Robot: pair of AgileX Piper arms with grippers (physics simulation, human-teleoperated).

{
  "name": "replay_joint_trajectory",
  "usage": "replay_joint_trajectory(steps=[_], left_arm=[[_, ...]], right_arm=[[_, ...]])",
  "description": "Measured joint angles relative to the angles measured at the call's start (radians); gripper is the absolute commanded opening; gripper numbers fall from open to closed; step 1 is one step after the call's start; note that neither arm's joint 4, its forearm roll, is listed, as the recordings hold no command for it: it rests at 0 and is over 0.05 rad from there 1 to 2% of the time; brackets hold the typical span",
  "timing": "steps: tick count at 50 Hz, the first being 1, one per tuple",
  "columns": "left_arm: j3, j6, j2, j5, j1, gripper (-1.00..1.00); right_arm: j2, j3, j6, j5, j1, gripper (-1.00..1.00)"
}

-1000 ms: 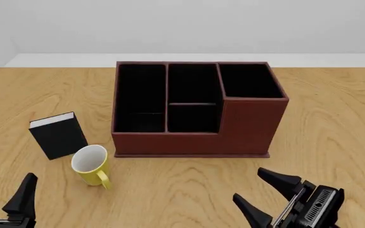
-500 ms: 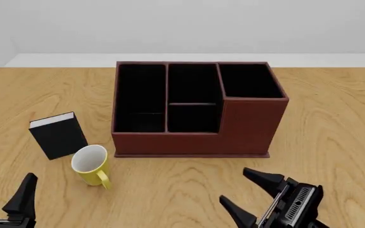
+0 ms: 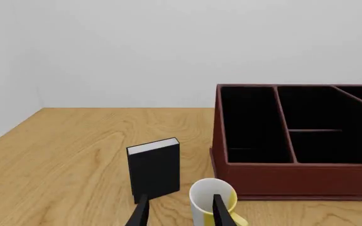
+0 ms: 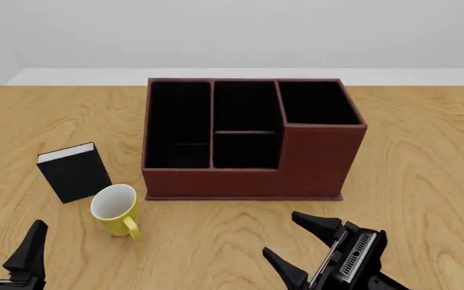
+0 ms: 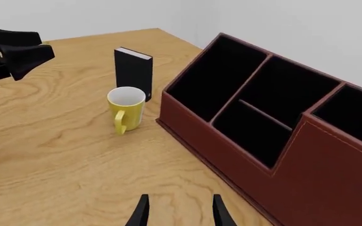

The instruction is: Pick up the yellow and white mug and place it to the right of the caddy.

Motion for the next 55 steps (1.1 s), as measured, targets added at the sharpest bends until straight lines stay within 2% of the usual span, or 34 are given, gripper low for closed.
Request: replay_joint_trajectory(steps=[28,55], left_arm=[[0.0,0.0,0.0,0.0,0.0,1.0],[0.0,0.0,0.0,0.0,0.0,1.0]], right_arm=[[0.23,-0.081,-0.001,-0.117,0.059,1.0],[0.367,-0.168,0.004,-0.15,0.104,1.0]])
